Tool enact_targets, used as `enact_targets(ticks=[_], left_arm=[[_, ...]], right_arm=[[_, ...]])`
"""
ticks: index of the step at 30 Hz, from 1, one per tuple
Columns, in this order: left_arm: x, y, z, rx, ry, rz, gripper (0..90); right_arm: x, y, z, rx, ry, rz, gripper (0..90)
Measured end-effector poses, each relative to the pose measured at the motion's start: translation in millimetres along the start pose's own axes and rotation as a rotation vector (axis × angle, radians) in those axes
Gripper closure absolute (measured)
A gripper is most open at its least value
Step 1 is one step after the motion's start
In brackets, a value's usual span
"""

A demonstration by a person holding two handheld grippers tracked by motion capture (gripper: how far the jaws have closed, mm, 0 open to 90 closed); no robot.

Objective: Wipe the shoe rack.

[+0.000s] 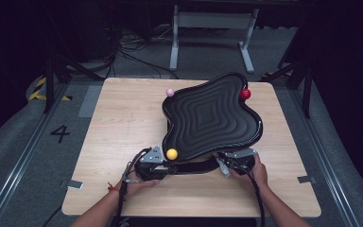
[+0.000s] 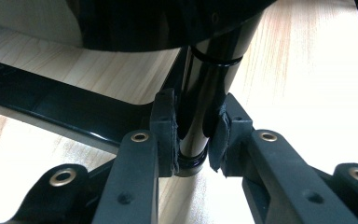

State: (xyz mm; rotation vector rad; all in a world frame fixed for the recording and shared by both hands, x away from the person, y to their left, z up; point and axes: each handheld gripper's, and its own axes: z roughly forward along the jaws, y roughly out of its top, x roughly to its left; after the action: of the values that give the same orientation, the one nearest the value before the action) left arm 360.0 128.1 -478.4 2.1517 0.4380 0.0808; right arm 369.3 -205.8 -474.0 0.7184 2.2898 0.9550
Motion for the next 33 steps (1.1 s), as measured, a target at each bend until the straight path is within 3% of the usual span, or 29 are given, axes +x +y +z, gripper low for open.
enact_targets(ticks=[6, 11, 12, 13, 15, 16, 18, 19, 21, 24, 28, 33], left_arm=[[0.1, 0.0, 0.1, 0.002, -0.001, 0.002, 73.1], [0.1, 0.0, 0.0, 0.005, -0.002, 0.001, 73.1], [0.4, 0.0, -0.2, 0.008, -0.003, 0.004, 73.1], [0.4, 0.0, -0.2, 0.008, -0.003, 0.004, 73.1], [0.4, 0.0, -0.2, 0.009, -0.002, 0.004, 73.1], [0.3, 0.0, -0.2, 0.009, -0.002, 0.004, 73.1], [0.4, 0.0, -0.1, 0.008, -0.002, 0.005, 73.1], [0.5, 0.0, 0.0, 0.008, -0.003, 0.005, 73.1], [0.4, 0.1, 0.0, 0.009, -0.002, 0.006, 73.1], [0.5, 0.1, 0.2, 0.008, -0.002, 0.005, 73.1], [0.1, 0.0, 0.2, 0.007, 0.0, 0.003, 73.0], [-0.4, -0.1, 0.4, 0.006, 0.005, 0.001, 73.0]], right_arm=[[-8.1, 1.0, 5.0, 0.019, -0.018, 0.045, 80.7], [-16.5, 1.7, 9.6, 0.015, -0.037, 0.044, 80.7], [-18.0, 1.5, 8.5, 0.028, -0.073, 0.053, 80.7], [-17.6, 1.6, 7.8, 0.04, -0.06, 0.073, 80.7], [-15.2, 1.3, 3.4, 0.093, -0.022, 0.165, 80.7], [-29.2, -0.1, 8.8, 0.002, -0.051, 0.022, 80.7], [-37.3, -2.9, 8.0, -0.001, -0.073, 0.029, 80.7], [-40.2, -4.3, 8.9, -0.018, -0.089, 0.059, 80.7], [-43.6, -6.1, 8.5, -0.025, -0.075, 0.088, 80.7], [-42.0, -4.4, 8.5, -0.012, -0.084, 0.064, 80.8], [-39.4, -5.3, 6.6, -0.014, -0.078, 0.075, 80.9], [-27.3, -5.5, 0.4, -0.018, -0.038, 0.062, 80.8]])
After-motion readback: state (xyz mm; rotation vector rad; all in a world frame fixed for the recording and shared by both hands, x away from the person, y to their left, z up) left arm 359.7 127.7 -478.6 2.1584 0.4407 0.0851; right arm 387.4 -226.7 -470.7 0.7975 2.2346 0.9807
